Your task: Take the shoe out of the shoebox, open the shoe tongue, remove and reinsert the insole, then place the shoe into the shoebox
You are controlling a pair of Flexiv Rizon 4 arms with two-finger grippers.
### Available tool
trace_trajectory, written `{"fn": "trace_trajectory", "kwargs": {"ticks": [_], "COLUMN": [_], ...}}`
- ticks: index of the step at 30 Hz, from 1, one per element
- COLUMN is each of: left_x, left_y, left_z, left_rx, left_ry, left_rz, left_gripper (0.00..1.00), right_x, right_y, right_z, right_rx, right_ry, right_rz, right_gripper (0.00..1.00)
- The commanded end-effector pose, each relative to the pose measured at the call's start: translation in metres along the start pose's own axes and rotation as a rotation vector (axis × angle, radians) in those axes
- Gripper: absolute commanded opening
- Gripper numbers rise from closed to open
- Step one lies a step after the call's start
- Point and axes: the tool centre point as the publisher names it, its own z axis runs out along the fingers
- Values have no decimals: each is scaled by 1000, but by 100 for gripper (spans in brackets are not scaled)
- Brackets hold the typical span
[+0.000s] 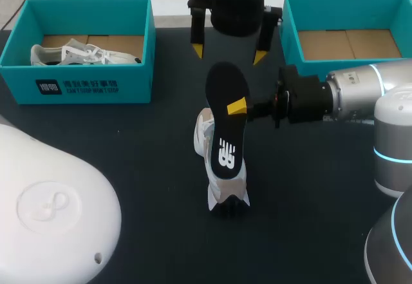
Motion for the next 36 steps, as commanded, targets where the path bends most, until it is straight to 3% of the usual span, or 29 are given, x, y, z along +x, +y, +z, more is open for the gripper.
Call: {"fn": "trace_trajectory", "kwargs": {"ticks": [1, 22, 32, 36], "left_x": [6, 1, 18, 24], "left_y": [0, 2, -11, -13], "left_z": [4, 1, 3, 3], "left_rx": [-4, -22, -176, -184], "left_ry": [-26, -88, -307, -429], "left_rz": [-1, 2, 43, 54], "left_gripper": [100, 100, 100, 100], "right_x": [0, -1, 7, 8], "right_y": [-1, -3, 2, 5], "right_z": [1, -3, -14, -19], "right_rx": [1, -15, -37, -43], "right_ry": [-2, 6, 2, -5], "right_rz": [0, 0, -12, -16], "right_gripper": [0, 0, 0, 0]}}
